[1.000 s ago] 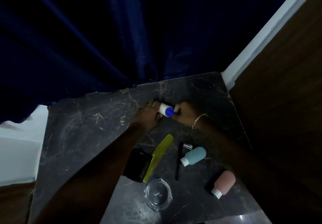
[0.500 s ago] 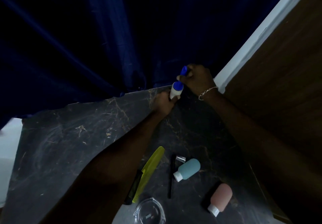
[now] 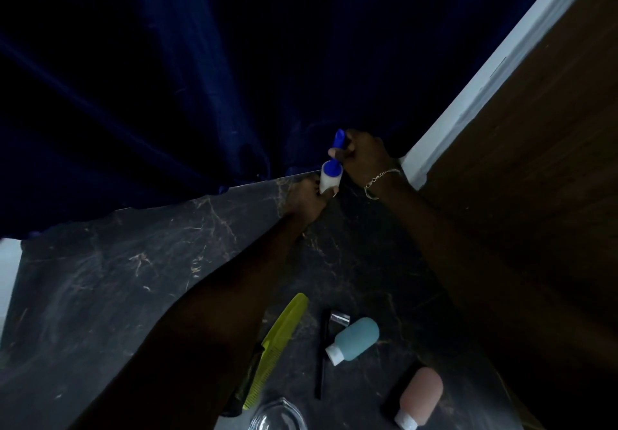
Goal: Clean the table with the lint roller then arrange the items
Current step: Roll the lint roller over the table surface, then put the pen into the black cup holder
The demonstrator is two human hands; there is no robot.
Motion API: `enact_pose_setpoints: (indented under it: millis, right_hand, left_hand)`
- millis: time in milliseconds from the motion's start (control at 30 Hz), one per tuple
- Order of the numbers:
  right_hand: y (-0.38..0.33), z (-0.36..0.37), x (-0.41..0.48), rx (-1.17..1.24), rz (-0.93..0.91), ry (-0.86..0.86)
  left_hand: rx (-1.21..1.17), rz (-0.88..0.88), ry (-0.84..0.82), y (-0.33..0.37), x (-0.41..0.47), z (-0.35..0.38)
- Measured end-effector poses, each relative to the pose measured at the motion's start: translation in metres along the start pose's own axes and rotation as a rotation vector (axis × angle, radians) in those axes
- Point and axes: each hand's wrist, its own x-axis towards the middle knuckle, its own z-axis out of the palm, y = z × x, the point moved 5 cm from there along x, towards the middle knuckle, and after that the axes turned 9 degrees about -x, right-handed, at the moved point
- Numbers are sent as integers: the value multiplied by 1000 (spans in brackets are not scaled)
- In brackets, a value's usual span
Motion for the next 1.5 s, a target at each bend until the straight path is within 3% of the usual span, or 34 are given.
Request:
enact_pose_setpoints:
  millis: [400,800,1000,1300,1500]
  right_hand:
    - [9,14,9,32,15,-27]
    - [11,1,-40,-107,60,-42]
    - [-14,-18,-108,-198,-97,17]
    - [-35,-3,-190,-307,-268,72]
    - [-51,26,-248,-277,-429,23]
  left_hand:
    - [148,6,-18,3,-1,0]
    - [272,16,-13,4,-50,-31]
    - [562,83,37,10,-118,-59]
    - [745,158,166,28,-237,-92]
    - [791,62,252,22,-322,-99]
